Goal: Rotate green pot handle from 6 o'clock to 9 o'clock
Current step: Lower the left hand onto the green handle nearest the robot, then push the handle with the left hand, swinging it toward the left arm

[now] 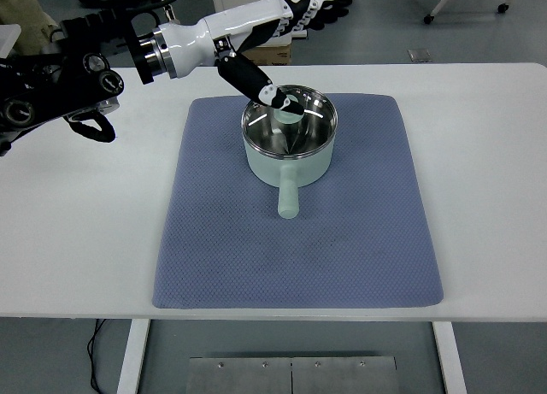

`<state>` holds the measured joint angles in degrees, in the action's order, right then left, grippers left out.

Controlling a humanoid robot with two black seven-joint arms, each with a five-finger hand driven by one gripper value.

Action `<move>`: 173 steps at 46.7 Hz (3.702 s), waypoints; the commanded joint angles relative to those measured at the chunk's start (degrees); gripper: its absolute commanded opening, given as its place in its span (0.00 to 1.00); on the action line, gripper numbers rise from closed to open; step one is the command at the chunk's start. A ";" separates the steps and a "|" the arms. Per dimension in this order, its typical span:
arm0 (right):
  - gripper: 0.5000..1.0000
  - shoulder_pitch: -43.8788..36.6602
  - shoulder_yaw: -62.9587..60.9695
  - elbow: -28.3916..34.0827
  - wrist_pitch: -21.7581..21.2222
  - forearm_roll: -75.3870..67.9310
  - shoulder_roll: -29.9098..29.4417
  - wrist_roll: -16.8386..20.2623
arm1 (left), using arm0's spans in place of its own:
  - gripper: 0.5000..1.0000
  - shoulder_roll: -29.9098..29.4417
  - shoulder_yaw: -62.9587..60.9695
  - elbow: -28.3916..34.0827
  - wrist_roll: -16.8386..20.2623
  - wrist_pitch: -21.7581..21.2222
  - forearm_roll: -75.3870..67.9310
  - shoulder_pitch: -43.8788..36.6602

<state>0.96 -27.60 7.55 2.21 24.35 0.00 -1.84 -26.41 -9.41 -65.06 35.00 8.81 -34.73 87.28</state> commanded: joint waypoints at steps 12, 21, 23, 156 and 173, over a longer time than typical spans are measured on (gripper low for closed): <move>1.00 0.00 0.00 0.01 -0.10 0.00 0.00 -0.01 | 1.00 1.01 -7.29 -3.31 0.00 3.22 -6.13 4.12; 1.00 0.00 0.00 0.01 -0.01 0.00 0.00 -0.01 | 1.00 2.59 -7.64 -4.63 0.00 4.19 -11.58 5.79; 1.00 0.00 0.00 0.01 -0.01 0.00 0.00 -0.01 | 1.00 2.94 -7.82 -4.72 0.00 4.98 -12.63 6.23; 1.00 0.00 0.00 0.01 -0.01 0.00 0.00 -0.01 | 1.00 14.02 -27.51 -3.93 -5.29 10.96 -41.73 16.43; 1.00 0.00 0.00 -0.08 -0.01 0.00 0.00 -0.01 | 1.00 13.84 -30.23 -4.28 -5.29 12.01 -46.83 18.36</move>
<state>0.97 -27.60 7.56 2.20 24.35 0.00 -1.84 -12.55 -39.15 -69.35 29.71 20.47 -80.91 105.45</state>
